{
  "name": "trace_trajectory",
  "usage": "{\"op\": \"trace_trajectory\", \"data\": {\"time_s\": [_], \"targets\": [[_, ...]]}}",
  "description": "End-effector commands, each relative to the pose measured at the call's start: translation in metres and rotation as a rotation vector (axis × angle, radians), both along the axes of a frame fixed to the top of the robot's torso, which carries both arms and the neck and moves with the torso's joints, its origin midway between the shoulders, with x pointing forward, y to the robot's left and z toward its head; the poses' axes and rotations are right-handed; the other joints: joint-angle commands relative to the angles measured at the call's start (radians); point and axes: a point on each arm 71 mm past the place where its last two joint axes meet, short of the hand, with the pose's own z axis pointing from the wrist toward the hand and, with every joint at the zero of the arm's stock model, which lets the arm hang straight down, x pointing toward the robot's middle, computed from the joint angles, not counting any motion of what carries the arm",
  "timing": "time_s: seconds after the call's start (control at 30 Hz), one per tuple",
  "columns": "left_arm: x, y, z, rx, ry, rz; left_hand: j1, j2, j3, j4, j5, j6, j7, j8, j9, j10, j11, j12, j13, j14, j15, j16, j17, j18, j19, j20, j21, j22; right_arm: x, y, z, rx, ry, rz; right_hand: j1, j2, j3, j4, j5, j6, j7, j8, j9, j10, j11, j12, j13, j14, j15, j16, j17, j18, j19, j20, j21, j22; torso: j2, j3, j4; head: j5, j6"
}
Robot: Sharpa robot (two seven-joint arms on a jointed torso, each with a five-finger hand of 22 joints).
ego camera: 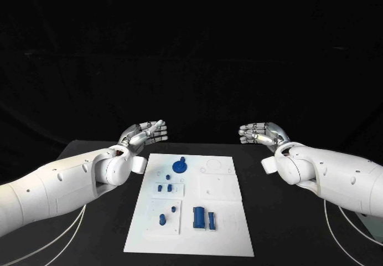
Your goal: Assemble the parts on the task board
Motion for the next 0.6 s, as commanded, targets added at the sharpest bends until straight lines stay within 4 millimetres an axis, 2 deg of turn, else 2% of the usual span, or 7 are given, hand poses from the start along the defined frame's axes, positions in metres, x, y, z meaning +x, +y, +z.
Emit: {"op": "trace_trajectory", "data": {"time_s": [0.03,0.07,0.17,0.2,0.4,0.5,0.6], "targets": [[-0.002,-0.003,0.001,0.007,-0.001,-0.007,-0.391,0.033,-0.123,-0.21,-0.041,-0.482,-0.133,-0.219,-0.164,-0.576,-0.102,-0.138,-0.046,-0.495,-0.127,-0.169,-0.153,-0.13,-0.469,-0.209,-0.044,-0.405,-0.003,0.0,-0.001,0.0,-0.003,-0.012,-0.331,0.118,-0.382,0.0,-0.073,-0.587,-0.167,-0.106,-0.349,-0.703,-0.14,-0.053,-0.122,-0.657,-0.12,-0.141,-0.305,-0.139,-0.565,-0.205,-0.047,-0.388,0.003,0.002,0.0037,-0.004,0.003],[-0.002,-0.004,0.001,0.008,-0.002,-0.003,-0.423,0.033,-0.123,-0.21,-0.041,-0.482,-0.133,-0.219,-0.164,-0.576,-0.102,-0.138,-0.046,-0.495,-0.127,-0.169,-0.153,-0.13,-0.469,-0.209,-0.044,-0.405,-0.004,0.002,0.0,0.007,-0.005,-0.015,-1.045,0.118,-0.382,0.0,-0.073,-0.587,-0.167,-0.106,-0.349,-0.703,-0.14,-0.053,-0.122,-0.657,-0.12,-0.141,-0.305,-0.139,-0.565,-0.205,-0.047,-0.388,0.003,0.0039,0.0059,-0.006,0.008],[-0.006,-0.01,0.002,0.016,-0.007,0.017,-0.527,0.033,-0.123,-0.21,-0.041,-0.482,-0.133,-0.219,-0.164,-0.576,-0.102,-0.138,-0.046,-0.495,-0.127,-0.169,-0.153,-0.13,-0.469,-0.209,-0.044,-0.405,-0.011,0.01,0.001,0.044,-0.017,-0.034,-1.045,0.118,-0.382,0.0,-0.073,-0.587,-0.167,-0.106,-0.349,-0.703,-0.14,-0.053,-0.122,-0.657,-0.12,-0.141,-0.305,-0.139,-0.565,-0.205,-0.047,-0.388,0.005,0.0137,0.0173,-0.013,0.031],[-0.007,-0.012,0.002,0.019,-0.009,0.025,-1.232,0.033,-0.123,-0.21,-0.041,-0.482,-0.133,-0.219,-0.164,-0.576,-0.102,-0.138,-0.046,-0.495,-0.127,-0.169,-0.153,-0.13,-0.469,-0.209,-0.044,-0.405,-0.014,0.013,0.001,0.058,-0.021,-0.041,-1.045,0.118,-0.382,0.0,-0.073,-0.587,-0.167,-0.106,-0.349,-0.703,-0.14,-0.053,-0.122,-0.657,-0.12,-0.141,-0.305,-0.139,-0.565,-0.205,-0.047,-0.388,0.006,0.0174,0.0216,-0.016,0.04],[-0.02,-0.031,0.006,0.049,-0.027,0.095,-1.232,0.033,-0.123,-0.21,-0.041,-0.482,-0.133,-0.219,-0.164,-0.576,-0.102,-0.138,-0.046,-0.495,-0.127,-0.169,-0.153,-0.13,-0.469,-0.209,-0.044,-0.405,-0.04,0.038,0.009,0.171,-0.045,-0.11,-1.045,0.118,-0.382,0.0,-0.073,-0.587,-0.167,-0.106,-0.349,-0.703,-0.14,-0.053,-0.122,-0.657,-0.12,-0.141,-0.305,-0.139,-0.565,-0.205,-0.047,-0.388,0.01,0.0385,0.0462,-0.032,0.091],[-0.029,-0.041,0.009,0.067,-0.038,0.135,-1.232,0.033,-0.123,-0.21,-0.041,-0.482,-0.133,-0.219,-0.164,-0.576,-0.102,-0.138,-0.046,-0.495,-0.127,-0.169,-0.153,-0.13,-0.469,-0.209,-0.044,-0.405,-0.052,0.049,0.014,0.214,-0.051,-0.142,-1.045,0.118,-0.382,0.0,-0.073,-0.587,-0.167,-0.106,-0.349,-0.703,-0.14,-0.053,-0.122,-0.657,-0.12,-0.141,-0.305,-0.139,-0.565,-0.205,-0.047,-0.388,0.01,0.0426,0.0509,-0.035,0.101],[-0.037,-0.05,0.012,0.084,-0.048,0.171,-1.232,0.033,-0.123,-0.21,-0.041,-0.482,-0.133,-0.219,-0.164,-0.576,-0.102,-0.138,-0.046,-0.495,-0.127,-0.169,-0.153,-0.13,-0.469,-0.209,-0.044,-0.405,-0.062,0.056,0.018,0.244,-0.052,-0.166,-1.045,0.118,-0.382,0.0,-0.073,-0.587,-0.167,-0.106,-0.349,-0.703,-0.14,-0.053,-0.122,-0.657,-0.12,-0.141,-0.305,-0.139,-0.565,-0.205,-0.047,-0.388,0.01,0.0432,0.0517,-0.036,0.102]]}}
